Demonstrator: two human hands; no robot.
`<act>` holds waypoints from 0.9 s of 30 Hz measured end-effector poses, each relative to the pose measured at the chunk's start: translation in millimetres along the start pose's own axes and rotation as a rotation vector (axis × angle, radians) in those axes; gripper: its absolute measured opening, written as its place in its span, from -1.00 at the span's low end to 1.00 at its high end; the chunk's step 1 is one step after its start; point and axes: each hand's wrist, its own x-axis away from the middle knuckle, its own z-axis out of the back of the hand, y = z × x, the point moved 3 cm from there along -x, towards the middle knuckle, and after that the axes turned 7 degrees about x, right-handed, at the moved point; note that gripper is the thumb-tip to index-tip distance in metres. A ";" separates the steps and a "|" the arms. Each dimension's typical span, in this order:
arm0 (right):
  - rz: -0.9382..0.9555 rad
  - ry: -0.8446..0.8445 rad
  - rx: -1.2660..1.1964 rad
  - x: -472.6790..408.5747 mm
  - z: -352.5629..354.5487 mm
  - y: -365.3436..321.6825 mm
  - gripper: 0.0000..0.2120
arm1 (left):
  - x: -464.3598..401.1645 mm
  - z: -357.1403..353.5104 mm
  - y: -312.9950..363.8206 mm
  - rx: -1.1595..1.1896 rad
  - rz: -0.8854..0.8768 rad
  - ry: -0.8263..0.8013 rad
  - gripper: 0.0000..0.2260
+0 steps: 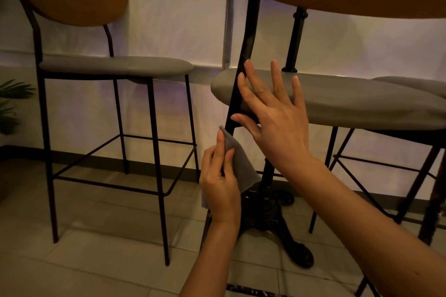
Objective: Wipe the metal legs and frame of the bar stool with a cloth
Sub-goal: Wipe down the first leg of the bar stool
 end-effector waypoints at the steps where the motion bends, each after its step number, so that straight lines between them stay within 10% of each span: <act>1: 0.001 0.004 0.000 -0.2 -0.2 -0.1 -0.42 | -2.2 -1.5 1.0 -0.005 -0.005 0.000 -0.62; 27: -0.048 0.002 -0.013 2.5 2.0 -6.1 -0.42 | -10.7 17.7 9.0 0.034 0.150 -0.076 -0.69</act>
